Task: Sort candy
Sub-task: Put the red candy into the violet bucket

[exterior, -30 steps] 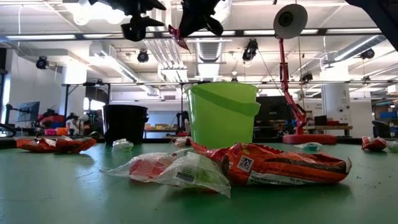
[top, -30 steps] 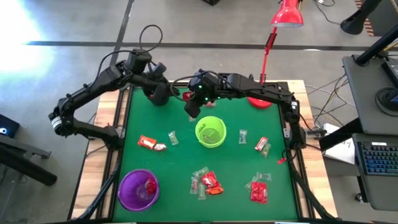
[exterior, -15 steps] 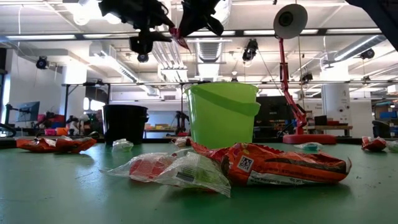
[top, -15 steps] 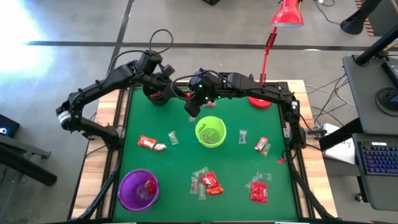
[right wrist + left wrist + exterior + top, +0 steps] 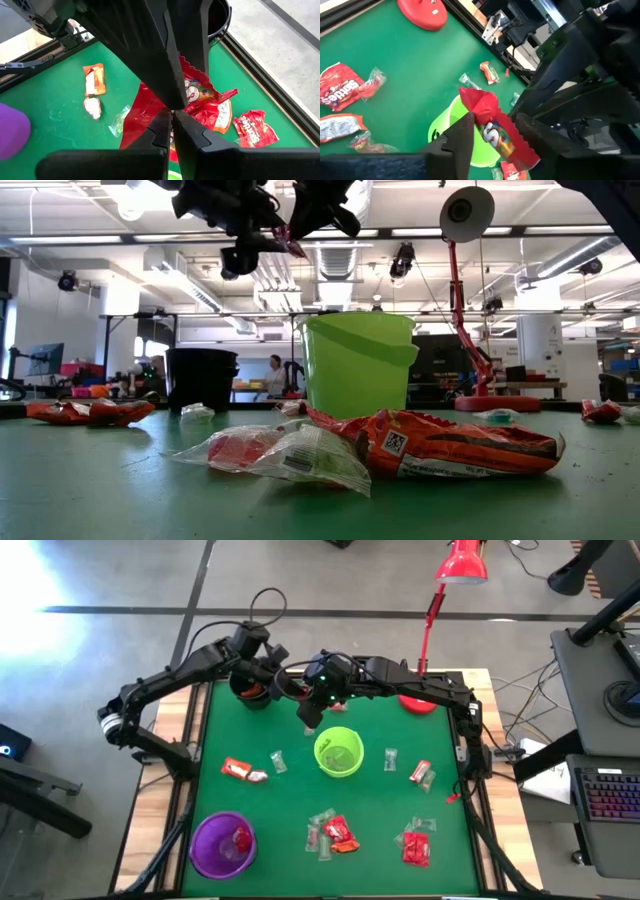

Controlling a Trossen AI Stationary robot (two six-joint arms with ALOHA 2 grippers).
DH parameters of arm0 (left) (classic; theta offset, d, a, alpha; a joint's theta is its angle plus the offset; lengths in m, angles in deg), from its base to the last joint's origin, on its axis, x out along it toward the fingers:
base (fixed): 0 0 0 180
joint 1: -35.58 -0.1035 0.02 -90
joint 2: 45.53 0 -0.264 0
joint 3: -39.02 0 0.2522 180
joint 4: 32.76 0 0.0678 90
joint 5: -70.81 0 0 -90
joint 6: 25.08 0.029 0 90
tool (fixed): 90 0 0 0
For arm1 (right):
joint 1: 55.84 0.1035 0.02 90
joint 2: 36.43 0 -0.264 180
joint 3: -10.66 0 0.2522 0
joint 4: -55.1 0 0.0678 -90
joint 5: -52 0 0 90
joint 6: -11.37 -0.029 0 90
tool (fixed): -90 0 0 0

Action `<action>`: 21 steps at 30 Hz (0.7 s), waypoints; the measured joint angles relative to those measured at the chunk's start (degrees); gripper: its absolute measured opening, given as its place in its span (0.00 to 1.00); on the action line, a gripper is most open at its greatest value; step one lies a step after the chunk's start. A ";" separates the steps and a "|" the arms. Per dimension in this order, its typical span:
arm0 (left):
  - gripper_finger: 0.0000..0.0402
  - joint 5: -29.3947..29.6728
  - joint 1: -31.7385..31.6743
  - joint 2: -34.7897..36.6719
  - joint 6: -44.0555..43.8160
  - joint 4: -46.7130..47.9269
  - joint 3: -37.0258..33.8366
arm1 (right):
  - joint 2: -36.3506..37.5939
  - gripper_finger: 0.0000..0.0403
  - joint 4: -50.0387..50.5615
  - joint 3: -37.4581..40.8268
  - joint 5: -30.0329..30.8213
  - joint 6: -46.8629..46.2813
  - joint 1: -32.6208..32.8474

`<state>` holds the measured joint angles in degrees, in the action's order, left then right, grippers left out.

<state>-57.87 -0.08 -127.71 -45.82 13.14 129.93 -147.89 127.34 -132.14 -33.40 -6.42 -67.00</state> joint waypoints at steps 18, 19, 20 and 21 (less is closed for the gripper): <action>0.00 0.00 0.00 0.04 4.84 -0.79 0.00 | 0.26 0.04 -0.43 0.00 -0.35 -0.03 -0.02; 0.00 0.00 0.00 0.04 4.91 -0.81 0.00 | 0.26 0.06 -0.40 0.00 -0.50 -0.12 -0.02; 0.00 0.02 0.00 0.04 5.03 -0.84 0.00 | 0.26 0.08 -0.37 0.00 -0.65 -0.12 -0.02; 0.00 0.00 0.00 0.04 5.05 -0.87 0.00 | 0.26 0.10 -0.37 0.00 -1.10 -0.12 -0.02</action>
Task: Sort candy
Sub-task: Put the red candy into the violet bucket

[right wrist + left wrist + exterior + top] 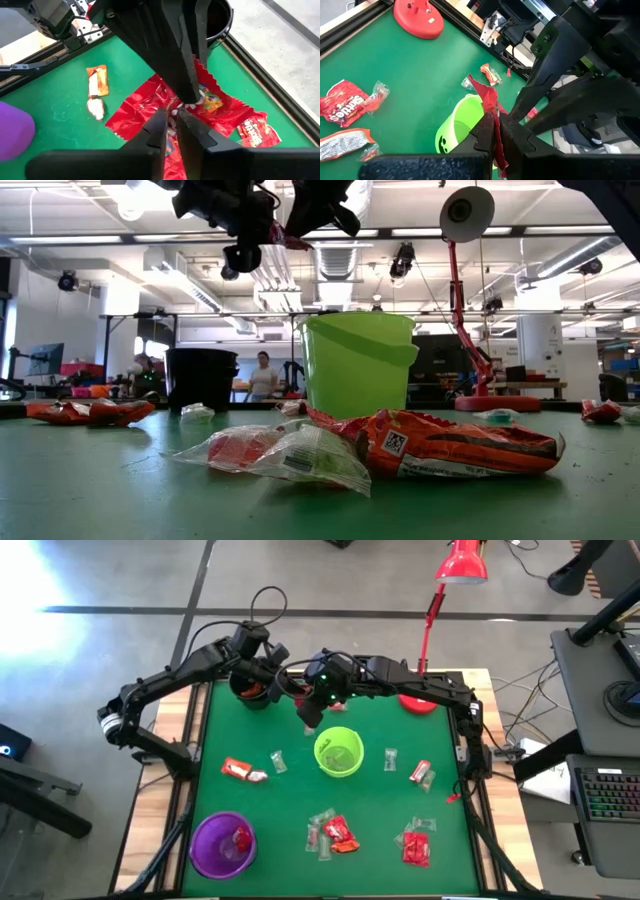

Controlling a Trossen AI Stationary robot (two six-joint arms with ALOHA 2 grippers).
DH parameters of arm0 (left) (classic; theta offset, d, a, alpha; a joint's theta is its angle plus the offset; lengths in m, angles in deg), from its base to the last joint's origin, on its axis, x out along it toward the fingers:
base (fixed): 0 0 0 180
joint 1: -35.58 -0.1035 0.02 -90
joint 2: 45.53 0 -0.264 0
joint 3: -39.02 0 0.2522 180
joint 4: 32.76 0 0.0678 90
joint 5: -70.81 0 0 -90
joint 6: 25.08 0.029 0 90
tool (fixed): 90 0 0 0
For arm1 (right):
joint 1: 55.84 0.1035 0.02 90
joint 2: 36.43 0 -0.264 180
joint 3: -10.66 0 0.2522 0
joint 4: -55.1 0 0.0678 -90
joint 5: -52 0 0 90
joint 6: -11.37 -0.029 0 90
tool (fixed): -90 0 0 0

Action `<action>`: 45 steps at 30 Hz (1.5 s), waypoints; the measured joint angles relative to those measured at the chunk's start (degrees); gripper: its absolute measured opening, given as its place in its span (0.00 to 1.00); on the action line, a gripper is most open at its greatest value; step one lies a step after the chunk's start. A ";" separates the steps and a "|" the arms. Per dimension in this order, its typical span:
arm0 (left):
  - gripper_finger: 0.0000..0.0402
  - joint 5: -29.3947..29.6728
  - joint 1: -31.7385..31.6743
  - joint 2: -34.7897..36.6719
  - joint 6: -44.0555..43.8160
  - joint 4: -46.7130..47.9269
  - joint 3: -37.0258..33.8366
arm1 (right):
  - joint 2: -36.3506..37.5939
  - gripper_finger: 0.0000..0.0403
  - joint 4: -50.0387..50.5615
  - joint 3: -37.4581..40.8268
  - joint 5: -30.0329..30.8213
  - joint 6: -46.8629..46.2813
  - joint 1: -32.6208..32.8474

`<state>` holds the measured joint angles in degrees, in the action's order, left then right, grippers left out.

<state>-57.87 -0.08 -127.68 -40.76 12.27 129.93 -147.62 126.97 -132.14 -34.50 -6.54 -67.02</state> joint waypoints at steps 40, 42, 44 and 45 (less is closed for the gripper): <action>0.00 0.64 16.32 18.65 8.35 40.14 -0.02 | 6.51 0.42 13.66 0.26 2.76 0.51 -0.74; 0.00 0.64 19.35 20.08 5.36 41.08 -0.02 | 6.51 0.42 13.90 0.26 2.76 0.50 -0.74; 0.00 1.16 22.80 21.26 1.26 41.21 -0.02 | 6.51 0.42 14.17 0.26 2.74 0.50 -0.74; 0.00 2.10 24.76 21.77 -0.72 41.20 -0.02 | 6.51 0.42 14.25 0.26 2.73 0.53 -0.74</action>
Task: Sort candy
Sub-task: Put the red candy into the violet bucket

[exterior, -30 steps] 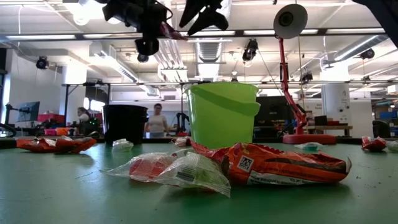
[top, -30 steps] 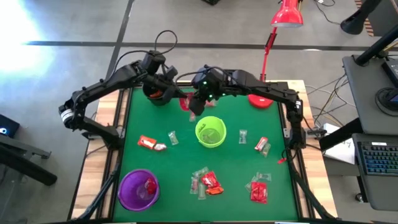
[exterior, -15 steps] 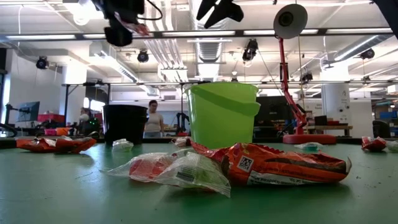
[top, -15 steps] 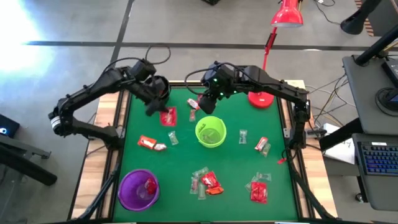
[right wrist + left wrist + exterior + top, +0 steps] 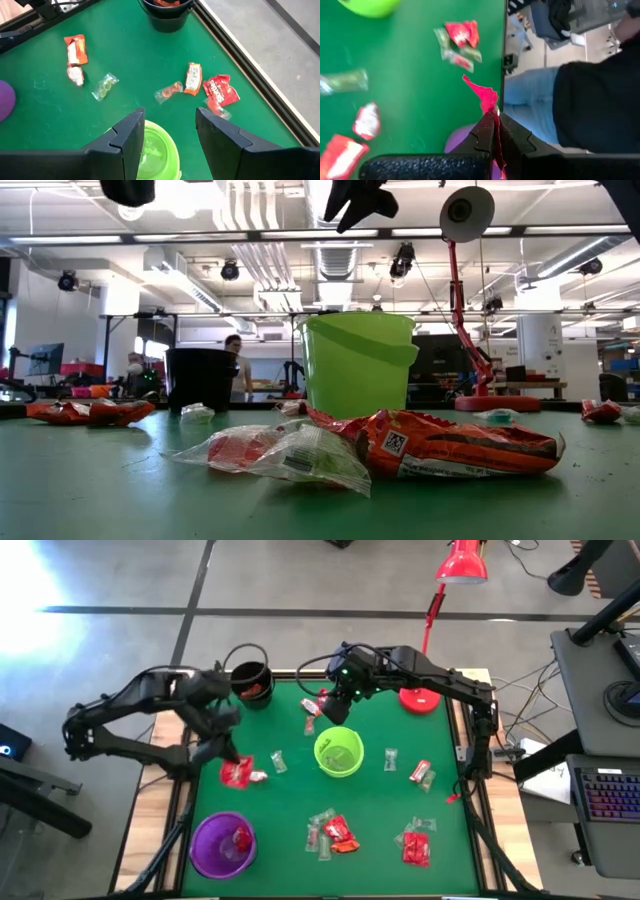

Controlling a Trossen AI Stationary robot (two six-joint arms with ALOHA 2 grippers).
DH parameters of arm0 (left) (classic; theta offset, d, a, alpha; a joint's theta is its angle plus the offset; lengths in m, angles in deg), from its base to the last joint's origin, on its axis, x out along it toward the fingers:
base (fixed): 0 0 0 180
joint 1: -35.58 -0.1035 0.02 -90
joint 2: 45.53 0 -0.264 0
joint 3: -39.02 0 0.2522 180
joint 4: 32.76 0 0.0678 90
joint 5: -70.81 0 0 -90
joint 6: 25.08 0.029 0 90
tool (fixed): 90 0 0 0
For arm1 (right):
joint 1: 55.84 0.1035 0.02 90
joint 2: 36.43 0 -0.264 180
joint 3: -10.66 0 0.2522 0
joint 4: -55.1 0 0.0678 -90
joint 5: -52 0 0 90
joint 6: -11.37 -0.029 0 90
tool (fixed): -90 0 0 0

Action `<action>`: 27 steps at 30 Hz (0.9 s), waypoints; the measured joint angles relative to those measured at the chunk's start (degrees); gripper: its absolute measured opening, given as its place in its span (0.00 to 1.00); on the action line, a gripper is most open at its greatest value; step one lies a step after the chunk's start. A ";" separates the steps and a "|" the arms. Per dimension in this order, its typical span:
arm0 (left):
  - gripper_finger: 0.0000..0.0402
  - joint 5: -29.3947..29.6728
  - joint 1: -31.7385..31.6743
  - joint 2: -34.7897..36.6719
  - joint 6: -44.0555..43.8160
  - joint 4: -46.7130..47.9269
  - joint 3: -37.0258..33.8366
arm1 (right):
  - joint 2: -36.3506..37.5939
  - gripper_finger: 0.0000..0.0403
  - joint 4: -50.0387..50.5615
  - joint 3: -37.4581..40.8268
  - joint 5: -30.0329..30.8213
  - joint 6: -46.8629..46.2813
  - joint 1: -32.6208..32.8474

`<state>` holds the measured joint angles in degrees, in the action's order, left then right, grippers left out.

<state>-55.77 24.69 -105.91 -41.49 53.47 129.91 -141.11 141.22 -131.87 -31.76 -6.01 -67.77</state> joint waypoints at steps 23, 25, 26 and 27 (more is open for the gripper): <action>0.00 10.14 39.67 -8.11 -38.16 -5.60 -2.80 | 0.00 0.42 8.42 0.00 -0.65 0.95 0.04; 0.01 10.15 39.66 -9.00 -38.35 -5.60 -2.80 | 0.00 0.42 8.56 0.00 -0.72 0.97 0.04; 0.02 10.15 39.65 -9.27 -38.64 -5.60 -2.80 | 0.00 0.42 8.83 0.00 -0.76 0.95 0.04; 0.03 10.16 39.63 -9.51 -38.86 -5.60 -2.79 | 0.00 0.42 9.32 0.00 -0.76 0.95 0.04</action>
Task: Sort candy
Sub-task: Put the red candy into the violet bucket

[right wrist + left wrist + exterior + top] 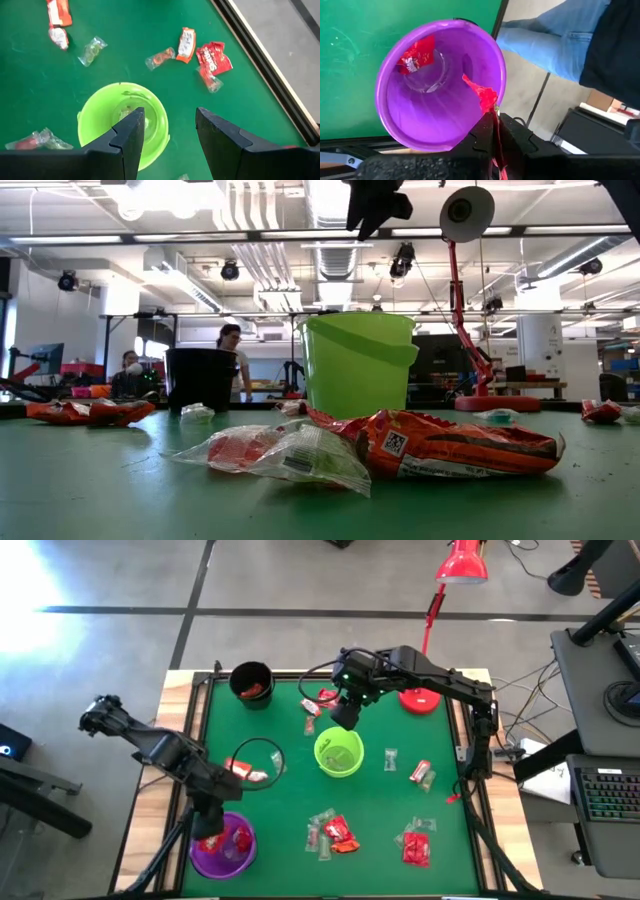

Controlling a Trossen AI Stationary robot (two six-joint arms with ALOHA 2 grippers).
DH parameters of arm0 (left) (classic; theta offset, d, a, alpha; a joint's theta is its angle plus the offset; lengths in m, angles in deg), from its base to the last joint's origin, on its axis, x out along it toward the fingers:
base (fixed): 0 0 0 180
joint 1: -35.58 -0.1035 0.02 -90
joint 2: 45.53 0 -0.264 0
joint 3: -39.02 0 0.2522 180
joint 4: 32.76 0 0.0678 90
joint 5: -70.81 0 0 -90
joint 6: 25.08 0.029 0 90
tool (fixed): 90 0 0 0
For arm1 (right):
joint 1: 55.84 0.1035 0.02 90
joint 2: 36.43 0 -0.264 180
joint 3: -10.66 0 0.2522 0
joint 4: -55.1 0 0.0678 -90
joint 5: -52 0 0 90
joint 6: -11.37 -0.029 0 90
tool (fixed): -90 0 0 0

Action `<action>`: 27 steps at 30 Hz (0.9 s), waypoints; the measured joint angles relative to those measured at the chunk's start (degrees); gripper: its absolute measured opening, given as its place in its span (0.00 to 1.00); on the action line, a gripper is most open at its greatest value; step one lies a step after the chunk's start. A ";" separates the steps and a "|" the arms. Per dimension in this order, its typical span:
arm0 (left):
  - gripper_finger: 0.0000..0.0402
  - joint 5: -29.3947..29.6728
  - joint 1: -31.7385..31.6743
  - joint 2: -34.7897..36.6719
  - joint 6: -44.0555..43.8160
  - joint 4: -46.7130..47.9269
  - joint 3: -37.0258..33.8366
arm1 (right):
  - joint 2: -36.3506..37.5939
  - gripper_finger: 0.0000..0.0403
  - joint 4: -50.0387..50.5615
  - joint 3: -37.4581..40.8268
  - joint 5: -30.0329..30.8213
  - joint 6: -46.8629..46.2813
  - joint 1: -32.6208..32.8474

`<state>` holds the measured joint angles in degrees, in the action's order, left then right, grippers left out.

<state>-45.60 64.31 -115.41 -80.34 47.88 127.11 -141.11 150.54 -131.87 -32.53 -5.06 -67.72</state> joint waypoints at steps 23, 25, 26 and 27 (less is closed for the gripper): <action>0.24 46.14 0.74 2.05 3.40 1.68 0.89 | 1.16 0.42 8.37 0.18 0.82 -1.45 4.99; 0.24 52.29 0.68 2.46 3.83 3.79 0.89 | 1.16 0.42 8.33 0.65 1.33 -2.14 5.92; 0.24 54.94 0.57 2.78 3.83 5.02 0.89 | 1.16 0.42 8.30 1.11 1.98 -2.75 6.39; 0.24 57.15 0.45 3.18 3.78 6.01 0.89 | 1.16 0.42 8.31 1.72 2.93 -3.50 6.88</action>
<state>11.55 64.77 -112.23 -76.57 53.89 128.00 -139.95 158.85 -130.15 -29.60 -8.56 -60.85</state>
